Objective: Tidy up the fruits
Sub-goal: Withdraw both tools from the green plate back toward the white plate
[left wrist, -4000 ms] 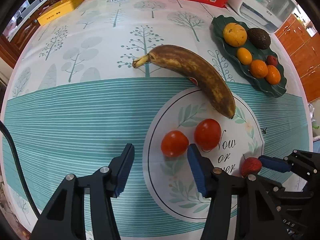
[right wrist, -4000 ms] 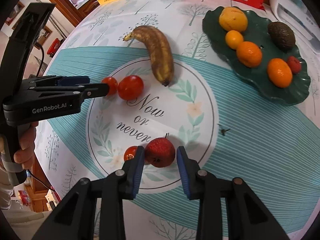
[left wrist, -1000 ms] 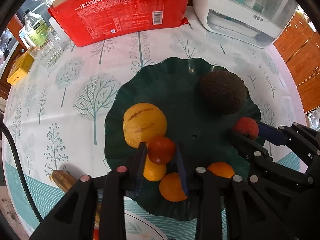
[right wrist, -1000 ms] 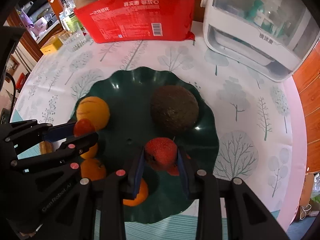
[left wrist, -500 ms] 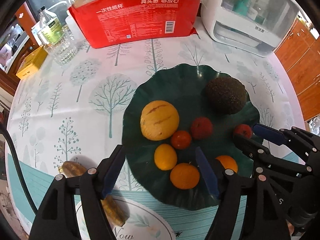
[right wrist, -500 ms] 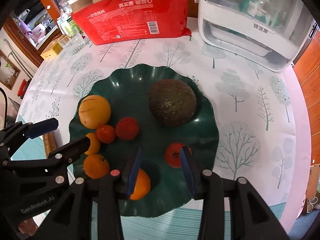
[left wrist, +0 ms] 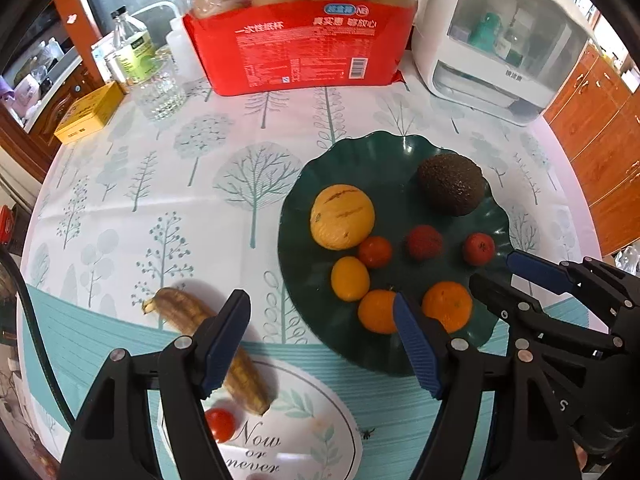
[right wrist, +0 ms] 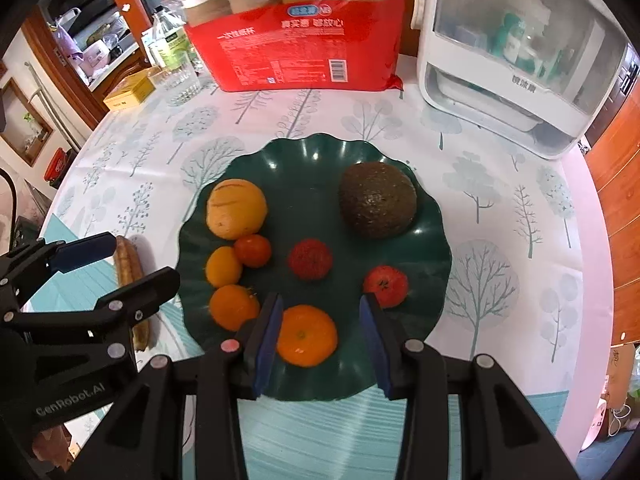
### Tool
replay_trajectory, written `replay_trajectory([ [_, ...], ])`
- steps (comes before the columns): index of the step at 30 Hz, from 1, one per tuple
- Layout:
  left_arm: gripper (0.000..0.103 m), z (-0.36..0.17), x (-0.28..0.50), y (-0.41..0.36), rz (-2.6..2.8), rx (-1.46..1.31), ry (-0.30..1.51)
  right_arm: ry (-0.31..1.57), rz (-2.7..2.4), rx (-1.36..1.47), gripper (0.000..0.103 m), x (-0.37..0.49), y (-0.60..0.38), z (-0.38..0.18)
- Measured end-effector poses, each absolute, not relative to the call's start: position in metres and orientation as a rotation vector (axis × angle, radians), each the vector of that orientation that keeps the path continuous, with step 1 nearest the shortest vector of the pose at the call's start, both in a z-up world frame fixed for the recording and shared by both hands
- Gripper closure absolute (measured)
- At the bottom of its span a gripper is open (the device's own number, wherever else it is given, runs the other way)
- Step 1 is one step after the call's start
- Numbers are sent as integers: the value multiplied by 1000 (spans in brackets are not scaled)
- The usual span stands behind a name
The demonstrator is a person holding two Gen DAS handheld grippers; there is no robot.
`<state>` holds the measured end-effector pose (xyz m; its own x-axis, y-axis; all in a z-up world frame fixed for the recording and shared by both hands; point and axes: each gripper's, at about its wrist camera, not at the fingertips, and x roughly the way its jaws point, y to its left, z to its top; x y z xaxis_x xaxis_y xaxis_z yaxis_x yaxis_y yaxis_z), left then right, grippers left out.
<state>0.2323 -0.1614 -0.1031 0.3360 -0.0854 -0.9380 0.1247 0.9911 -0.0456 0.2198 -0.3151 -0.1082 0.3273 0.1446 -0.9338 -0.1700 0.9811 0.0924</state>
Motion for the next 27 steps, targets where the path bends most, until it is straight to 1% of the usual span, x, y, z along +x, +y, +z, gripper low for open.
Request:
replay_trajectory([
  [15, 28, -68, 183, -118, -92, 1, 1157, 1182, 244, -33, 62, 178, -291, -81],
  [24, 27, -54, 143, -74, -30, -28, 1129, 1180, 315, -60, 62, 153, -258, -78],
  [27, 25, -54, 132, -62, -13, -40, 1128, 1183, 338, -70, 62, 148, -245, -79],
])
